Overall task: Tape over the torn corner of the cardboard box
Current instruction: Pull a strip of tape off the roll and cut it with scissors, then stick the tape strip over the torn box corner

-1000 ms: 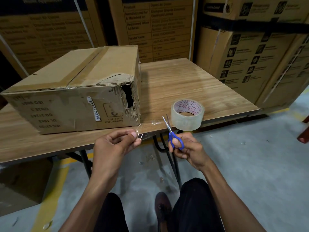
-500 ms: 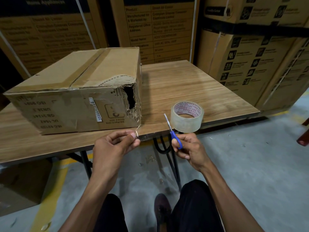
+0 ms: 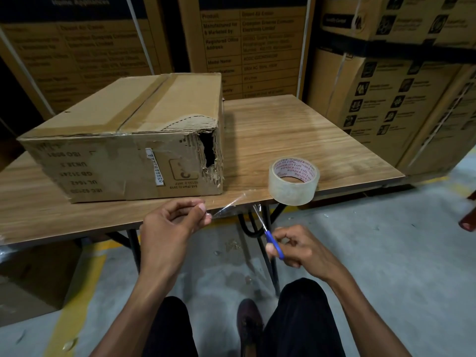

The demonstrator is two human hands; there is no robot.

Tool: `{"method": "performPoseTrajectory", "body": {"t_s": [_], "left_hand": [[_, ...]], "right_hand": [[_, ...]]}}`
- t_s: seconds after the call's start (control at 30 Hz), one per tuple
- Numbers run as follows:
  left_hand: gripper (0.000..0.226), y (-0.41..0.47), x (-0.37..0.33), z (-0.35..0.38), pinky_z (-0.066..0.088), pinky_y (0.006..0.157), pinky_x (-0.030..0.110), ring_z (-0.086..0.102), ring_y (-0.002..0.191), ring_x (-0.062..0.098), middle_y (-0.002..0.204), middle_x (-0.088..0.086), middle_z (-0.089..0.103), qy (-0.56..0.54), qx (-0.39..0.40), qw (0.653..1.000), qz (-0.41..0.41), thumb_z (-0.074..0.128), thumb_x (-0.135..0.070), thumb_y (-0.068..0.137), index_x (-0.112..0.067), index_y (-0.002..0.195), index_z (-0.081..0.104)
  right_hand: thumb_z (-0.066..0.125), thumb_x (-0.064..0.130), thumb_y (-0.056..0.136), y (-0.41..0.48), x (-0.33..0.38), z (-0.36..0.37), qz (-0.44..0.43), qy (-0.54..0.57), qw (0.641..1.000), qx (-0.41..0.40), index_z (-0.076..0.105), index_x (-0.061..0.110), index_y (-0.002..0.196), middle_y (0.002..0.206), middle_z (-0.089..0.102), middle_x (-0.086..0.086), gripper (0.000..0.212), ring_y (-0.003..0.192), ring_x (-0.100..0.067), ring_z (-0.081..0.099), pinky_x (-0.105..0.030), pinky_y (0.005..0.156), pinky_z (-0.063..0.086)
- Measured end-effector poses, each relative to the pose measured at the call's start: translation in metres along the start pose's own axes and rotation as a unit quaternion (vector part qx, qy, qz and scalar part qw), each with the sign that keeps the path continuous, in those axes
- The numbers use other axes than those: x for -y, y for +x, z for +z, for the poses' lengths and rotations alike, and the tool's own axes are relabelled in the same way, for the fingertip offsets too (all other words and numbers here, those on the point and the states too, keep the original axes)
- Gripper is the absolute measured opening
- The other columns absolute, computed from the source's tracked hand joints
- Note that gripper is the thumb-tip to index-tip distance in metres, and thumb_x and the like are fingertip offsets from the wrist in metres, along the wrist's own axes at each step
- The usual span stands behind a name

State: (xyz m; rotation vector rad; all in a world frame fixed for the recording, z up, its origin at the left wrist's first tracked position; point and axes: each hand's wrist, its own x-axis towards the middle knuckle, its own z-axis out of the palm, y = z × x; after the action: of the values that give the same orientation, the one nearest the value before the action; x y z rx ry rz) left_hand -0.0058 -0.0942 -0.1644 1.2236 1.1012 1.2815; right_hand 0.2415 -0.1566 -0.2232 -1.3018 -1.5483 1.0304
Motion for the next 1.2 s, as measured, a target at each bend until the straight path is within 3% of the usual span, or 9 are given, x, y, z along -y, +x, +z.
{"method": "performPoseTrajectory", "body": {"t_s": [0.17, 0.27, 0.37, 0.53, 0.77, 0.87, 0.93, 1.03, 1.2], "left_hand": [[0.011, -0.002, 0.002, -0.005, 0.064, 0.080, 0.025, 0.080, 0.082, 0.026, 0.086, 0.012, 0.081, -0.003, -0.005, 1.000, 0.000, 0.077, -0.007, 0.089, -0.009, 0.100, 0.079], [0.013, -0.003, 0.003, -0.008, 0.064, 0.080, 0.026, 0.081, 0.083, 0.025, 0.087, 0.012, 0.081, -0.012, -0.006, 1.000, 0.000, 0.076, -0.006, 0.089, -0.008, 0.102, 0.078], [0.013, -0.005, 0.001, -0.008, 0.064, 0.078, 0.025, 0.081, 0.083, 0.024, 0.087, 0.009, 0.081, -0.004, -0.006, 1.000, 0.013, 0.076, -0.006, 0.089, -0.011, 0.101, 0.078], [0.012, -0.009, -0.007, -0.004, 0.065, 0.076, 0.026, 0.081, 0.082, 0.018, 0.087, 0.003, 0.082, 0.035, 0.007, 0.998, 0.060, 0.076, -0.008, 0.090, -0.014, 0.100, 0.079], [0.015, -0.010, -0.035, -0.006, 0.063, 0.080, 0.024, 0.078, 0.083, 0.003, 0.089, -0.018, 0.080, 0.148, 0.060, 0.975, 0.155, 0.077, -0.017, 0.089, -0.029, 0.098, 0.079], [0.017, -0.010, -0.050, -0.007, 0.062, 0.078, 0.019, 0.077, 0.080, 0.000, 0.088, -0.020, 0.079, 0.176, 0.078, 0.964, 0.183, 0.078, -0.019, 0.086, -0.035, 0.093, 0.078], [0.014, -0.009, -0.058, -0.006, 0.063, 0.078, 0.022, 0.078, 0.080, 0.004, 0.086, -0.016, 0.080, 0.173, 0.095, 0.962, 0.190, 0.078, -0.021, 0.085, -0.033, 0.092, 0.079], [0.011, -0.007, -0.070, -0.007, 0.061, 0.077, 0.019, 0.078, 0.080, 0.005, 0.083, -0.014, 0.080, 0.170, 0.105, 0.957, 0.211, 0.079, -0.024, 0.083, -0.030, 0.092, 0.080], [0.011, 0.001, -0.068, -0.018, 0.061, 0.074, 0.019, 0.079, 0.080, 0.007, 0.086, -0.007, 0.081, 0.129, 0.062, 0.972, 0.188, 0.078, -0.012, 0.088, -0.020, 0.095, 0.080]], "right_hand": [[0.076, 0.033, 0.079, -0.029, 0.040, -0.033, -0.036, -0.035, 0.998, 0.025, 0.073, 0.007, 0.078, 0.073, 0.055, -0.011, 0.026, 0.055, -0.016, 0.047, -0.022, 0.047, 0.035], [0.071, 0.020, 0.078, -0.034, 0.067, -0.069, -0.074, 0.001, 0.979, -0.190, 0.077, 0.009, 0.085, 0.060, 0.059, 0.001, 0.014, 0.047, -0.010, 0.045, -0.018, 0.044, 0.033], [0.081, 0.036, 0.080, -0.006, 0.079, -0.103, -0.028, -0.111, 0.927, -0.356, 0.077, 0.014, 0.089, 0.063, 0.067, -0.001, 0.024, 0.054, -0.017, 0.058, -0.030, 0.057, 0.048], [0.084, 0.019, 0.079, 0.068, 0.072, -0.139, 0.178, -0.426, 0.823, -0.331, 0.080, 0.012, 0.096, 0.083, 0.069, -0.015, 0.019, 0.079, -0.029, 0.062, -0.033, 0.076, 0.054], [0.070, 0.000, 0.085, 0.104, 0.062, -0.140, 0.214, -0.540, 0.772, -0.257, 0.074, 0.008, 0.092, 0.096, 0.068, -0.020, 0.011, 0.088, -0.035, 0.066, -0.051, 0.077, 0.061], [0.070, 0.010, 0.090, 0.090, 0.105, -0.111, 0.017, -0.450, 0.848, -0.280, 0.071, 0.021, 0.116, 0.111, 0.073, -0.005, 0.028, 0.096, -0.017, 0.068, -0.038, 0.084, 0.060], [0.067, 0.017, 0.092, 0.070, 0.144, -0.069, -0.136, -0.261, 0.951, -0.094, 0.068, 0.023, 0.124, 0.122, 0.070, 0.005, 0.032, 0.109, -0.005, 0.065, -0.029, 0.091, 0.056], [0.067, 0.012, 0.091, 0.061, 0.158, -0.022, -0.145, -0.101, 0.970, 0.169, 0.064, 0.003, 0.121, 0.123, 0.069, -0.007, 0.031, 0.117, -0.018, 0.065, -0.034, 0.100, 0.052], [0.076, -0.001, 0.084, 0.074, 0.144, -0.016, -0.109, -0.035, 0.991, 0.064, 0.066, -0.003, 0.091, 0.081, 0.069, -0.005, 0.012, 0.074, -0.015, 0.066, -0.024, 0.073, 0.055]]}}
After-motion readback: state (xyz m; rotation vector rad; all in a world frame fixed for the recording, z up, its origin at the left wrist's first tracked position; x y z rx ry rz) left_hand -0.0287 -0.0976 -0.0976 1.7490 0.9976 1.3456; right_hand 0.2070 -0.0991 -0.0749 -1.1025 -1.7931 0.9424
